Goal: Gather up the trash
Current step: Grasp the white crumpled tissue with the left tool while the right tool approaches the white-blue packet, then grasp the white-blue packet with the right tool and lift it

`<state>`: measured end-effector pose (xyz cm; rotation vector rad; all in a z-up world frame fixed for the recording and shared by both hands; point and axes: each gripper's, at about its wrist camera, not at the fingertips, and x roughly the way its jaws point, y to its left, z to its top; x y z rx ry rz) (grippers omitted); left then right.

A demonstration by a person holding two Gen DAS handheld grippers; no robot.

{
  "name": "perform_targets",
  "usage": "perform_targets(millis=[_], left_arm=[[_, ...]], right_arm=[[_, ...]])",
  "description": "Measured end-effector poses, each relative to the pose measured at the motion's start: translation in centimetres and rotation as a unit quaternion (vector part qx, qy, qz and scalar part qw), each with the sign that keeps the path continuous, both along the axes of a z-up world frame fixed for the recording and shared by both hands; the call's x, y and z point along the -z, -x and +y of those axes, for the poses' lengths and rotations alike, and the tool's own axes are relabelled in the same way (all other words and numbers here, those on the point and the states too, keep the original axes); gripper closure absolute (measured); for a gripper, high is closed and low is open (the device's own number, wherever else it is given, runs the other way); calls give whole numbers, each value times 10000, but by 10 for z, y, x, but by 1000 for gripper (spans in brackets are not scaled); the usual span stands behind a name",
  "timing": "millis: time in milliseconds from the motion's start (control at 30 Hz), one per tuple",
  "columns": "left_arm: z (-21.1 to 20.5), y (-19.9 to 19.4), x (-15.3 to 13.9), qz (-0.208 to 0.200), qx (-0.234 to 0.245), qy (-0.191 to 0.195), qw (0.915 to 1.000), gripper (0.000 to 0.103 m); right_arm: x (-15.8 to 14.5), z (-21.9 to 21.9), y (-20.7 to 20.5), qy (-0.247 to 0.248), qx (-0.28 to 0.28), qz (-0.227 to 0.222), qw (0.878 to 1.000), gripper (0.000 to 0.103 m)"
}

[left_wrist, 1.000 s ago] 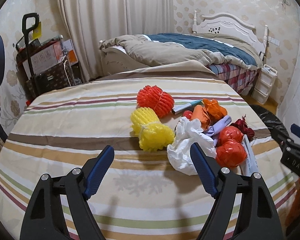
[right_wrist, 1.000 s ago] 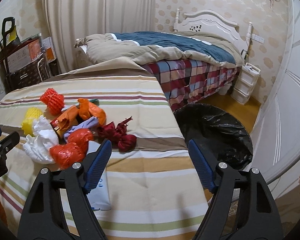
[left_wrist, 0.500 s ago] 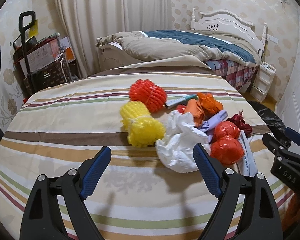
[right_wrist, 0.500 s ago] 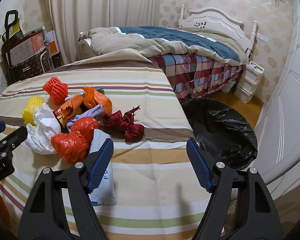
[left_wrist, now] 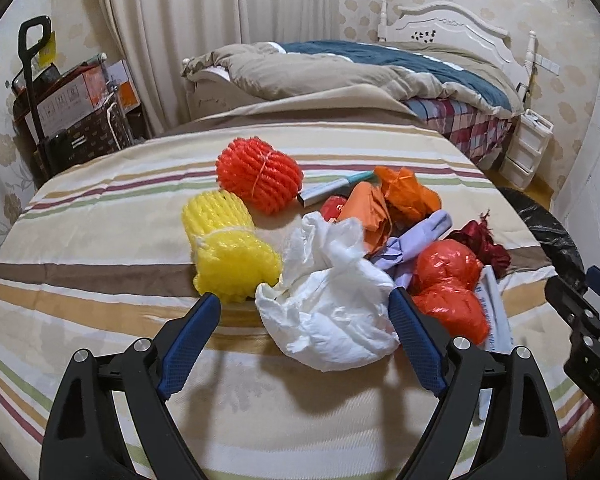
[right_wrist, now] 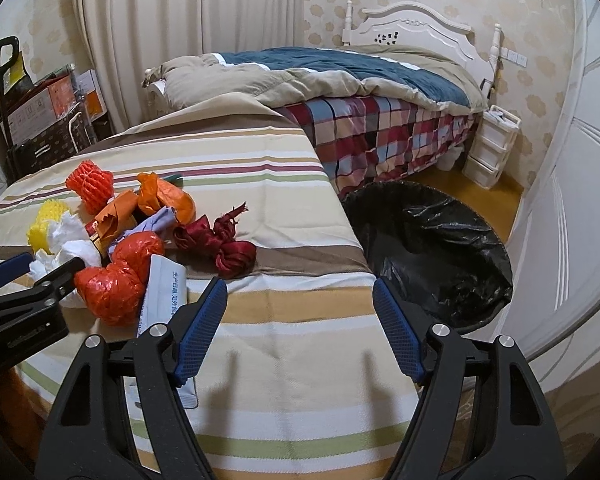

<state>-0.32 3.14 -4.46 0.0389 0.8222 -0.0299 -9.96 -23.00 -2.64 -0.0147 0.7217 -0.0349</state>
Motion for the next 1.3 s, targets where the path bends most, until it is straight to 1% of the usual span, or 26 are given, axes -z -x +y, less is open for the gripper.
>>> perform_targets(millis=[167, 200, 267, 300, 367, 467, 867, 1100, 1233, 1300], left_arm=[[-1, -5, 5, 174, 60, 64, 9998, 18], [0, -5, 5, 191, 93, 88, 9997, 19], [0, -4, 6, 210, 252, 216, 9992, 35], [1, -3, 6, 237, 341, 299, 9987, 37], [0, -1, 7, 194, 458, 353, 9981, 47], [-1, 4, 5, 122, 519, 293, 9982, 51], [23, 29, -9, -63, 477, 372, 9981, 53], [30, 41, -14, -273, 429, 210, 9985, 53], [36, 43, -12, -254, 384, 275, 9986, 53], [38, 44, -12, -250, 368, 335, 9984, 53]], right_arm=[[3, -3, -2, -58, -8, 44, 10000, 30], [3, -3, -3, -58, -7, 46, 10000, 30], [3, -3, -3, -60, -8, 50, 10000, 30], [4, -2, -2, -63, -9, 48, 10000, 30], [4, -2, -3, -64, -22, 51, 10000, 30], [5, 0, -2, -52, -53, 37, 10000, 30], [4, 22, 5, -51, -309, 42, 9995, 30], [4, 44, 11, 9, -560, 68, 9984, 30], [10, 53, 12, 9, -692, 206, 9974, 40], [13, 56, 10, -46, -736, 289, 9969, 41]])
